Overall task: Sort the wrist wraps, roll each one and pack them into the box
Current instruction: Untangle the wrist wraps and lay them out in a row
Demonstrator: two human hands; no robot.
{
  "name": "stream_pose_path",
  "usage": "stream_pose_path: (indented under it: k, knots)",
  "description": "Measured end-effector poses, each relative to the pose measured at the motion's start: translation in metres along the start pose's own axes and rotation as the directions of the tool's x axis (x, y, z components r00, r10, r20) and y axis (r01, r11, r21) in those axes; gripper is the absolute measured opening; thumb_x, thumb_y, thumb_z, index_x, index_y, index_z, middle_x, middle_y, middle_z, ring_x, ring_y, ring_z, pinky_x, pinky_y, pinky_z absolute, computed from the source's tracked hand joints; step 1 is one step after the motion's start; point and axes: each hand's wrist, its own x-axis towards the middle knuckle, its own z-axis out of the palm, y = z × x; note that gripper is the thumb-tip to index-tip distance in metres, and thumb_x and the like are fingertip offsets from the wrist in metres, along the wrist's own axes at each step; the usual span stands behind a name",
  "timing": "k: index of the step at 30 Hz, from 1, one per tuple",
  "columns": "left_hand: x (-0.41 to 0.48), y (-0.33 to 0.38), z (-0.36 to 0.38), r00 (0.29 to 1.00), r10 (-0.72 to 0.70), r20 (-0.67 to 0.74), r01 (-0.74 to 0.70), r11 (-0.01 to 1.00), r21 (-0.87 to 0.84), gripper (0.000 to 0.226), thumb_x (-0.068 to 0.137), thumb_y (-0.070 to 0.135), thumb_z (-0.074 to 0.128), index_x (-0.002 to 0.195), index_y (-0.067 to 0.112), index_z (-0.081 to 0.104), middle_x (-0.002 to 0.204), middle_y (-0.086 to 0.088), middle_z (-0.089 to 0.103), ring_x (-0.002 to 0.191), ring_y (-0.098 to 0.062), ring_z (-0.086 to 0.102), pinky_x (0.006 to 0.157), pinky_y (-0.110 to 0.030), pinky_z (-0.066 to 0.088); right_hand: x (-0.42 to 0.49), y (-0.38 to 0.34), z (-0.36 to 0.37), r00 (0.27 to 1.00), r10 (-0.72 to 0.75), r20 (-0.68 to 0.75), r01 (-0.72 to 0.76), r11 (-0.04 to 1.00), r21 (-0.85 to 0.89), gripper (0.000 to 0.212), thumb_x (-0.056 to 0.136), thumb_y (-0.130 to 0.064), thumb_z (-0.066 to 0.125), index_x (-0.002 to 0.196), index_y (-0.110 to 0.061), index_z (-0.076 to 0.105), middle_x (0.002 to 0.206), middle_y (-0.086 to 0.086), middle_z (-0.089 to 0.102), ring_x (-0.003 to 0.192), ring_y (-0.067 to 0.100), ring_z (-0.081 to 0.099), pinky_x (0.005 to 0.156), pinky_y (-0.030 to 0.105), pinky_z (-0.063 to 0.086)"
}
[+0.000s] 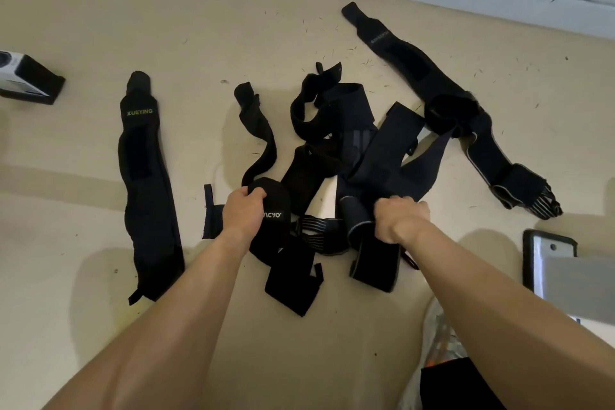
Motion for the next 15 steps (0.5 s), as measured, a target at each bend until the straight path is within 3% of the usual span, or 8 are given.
stream_pose_path:
  k: [2, 4, 8, 10, 13, 15]
  knots:
    - [0.002, -0.002, 0.000, 1.000, 0.007, 0.004, -0.007, 1.000, 0.000, 0.030, 0.098, 0.024, 0.053, 0.115, 0.004, 0.067, 0.107, -0.013, 0.070, 0.103, -0.029, 0.065, 0.101, -0.053, 0.053, -0.003, -0.001, -0.015, 0.995, 0.019, 0.102, -0.016, 0.999, -0.029, 0.035, 0.081, -0.019, 0.065, 0.115, -0.021, 0.060, 0.130, 0.006, 0.054, 0.124, 0.030, 0.047, 0.094, 0.041, 0.040]
    - [0.002, -0.003, -0.001, 1.000, 0.007, 0.006, -0.007, 1.000, 0.003, 0.031, 0.098, 0.024, 0.052, 0.114, 0.002, 0.066, 0.106, -0.016, 0.069, 0.101, -0.030, 0.065, 0.100, -0.053, 0.052, 0.000, -0.005, -0.036, 0.991, -0.019, 0.130, 0.015, 0.999, 0.030, 0.053, 0.078, -0.034, 0.075, 0.126, -0.022, 0.056, 0.138, 0.007, 0.045, 0.131, 0.032, 0.039, 0.095, 0.044, 0.041]
    - [0.000, -0.002, -0.002, 1.000, 0.007, 0.007, -0.007, 1.000, -0.020, 0.028, 0.100, 0.023, 0.052, 0.115, 0.004, 0.067, 0.114, -0.020, 0.069, 0.109, -0.034, 0.066, 0.098, -0.049, 0.053, 0.019, -0.032, -0.065, 0.978, -0.178, -0.108, 0.206, 0.908, 0.365, 0.099, 0.075, -0.057, 0.079, 0.156, -0.022, 0.033, 0.154, 0.011, 0.031, 0.143, 0.038, 0.026, 0.111, 0.053, 0.037]
    - [0.001, -0.002, -0.003, 1.000, 0.013, 0.006, -0.013, 0.998, -0.057, 0.026, 0.100, 0.022, 0.052, 0.112, 0.006, 0.068, 0.117, -0.021, 0.069, 0.113, -0.036, 0.065, 0.099, -0.050, 0.052, 0.034, -0.050, -0.061, 0.963, -0.194, -0.186, 0.259, 0.852, 0.455, 0.090, 0.084, -0.052, 0.075, 0.157, -0.023, 0.032, 0.155, 0.009, 0.036, 0.143, 0.036, 0.033, 0.112, 0.054, 0.040]
    - [0.001, 0.001, -0.003, 0.997, 0.033, 0.064, -0.025, 0.993, -0.118, 0.017, 0.099, 0.019, 0.054, 0.094, 0.014, 0.070, 0.107, -0.012, 0.072, 0.106, -0.029, 0.066, 0.092, -0.042, 0.056, 0.054, -0.059, -0.046, 0.947, -0.143, -0.289, 0.288, 0.778, 0.559, 0.045, 0.096, -0.025, 0.066, 0.140, -0.024, 0.056, 0.132, 0.006, 0.064, 0.121, 0.029, 0.060, 0.099, 0.048, 0.053]
    - [0.000, 0.004, -0.001, 0.992, 0.043, 0.122, -0.023, 0.986, -0.163, 0.017, 0.097, 0.018, 0.055, 0.087, 0.014, 0.069, 0.104, -0.011, 0.072, 0.105, -0.029, 0.066, 0.089, -0.040, 0.055, 0.058, -0.054, -0.044, 0.940, -0.098, -0.326, 0.314, 0.622, 0.717, 0.025, 0.098, -0.014, 0.061, 0.121, -0.020, 0.068, 0.113, 0.002, 0.070, 0.108, 0.024, 0.066, 0.094, 0.039, 0.055]
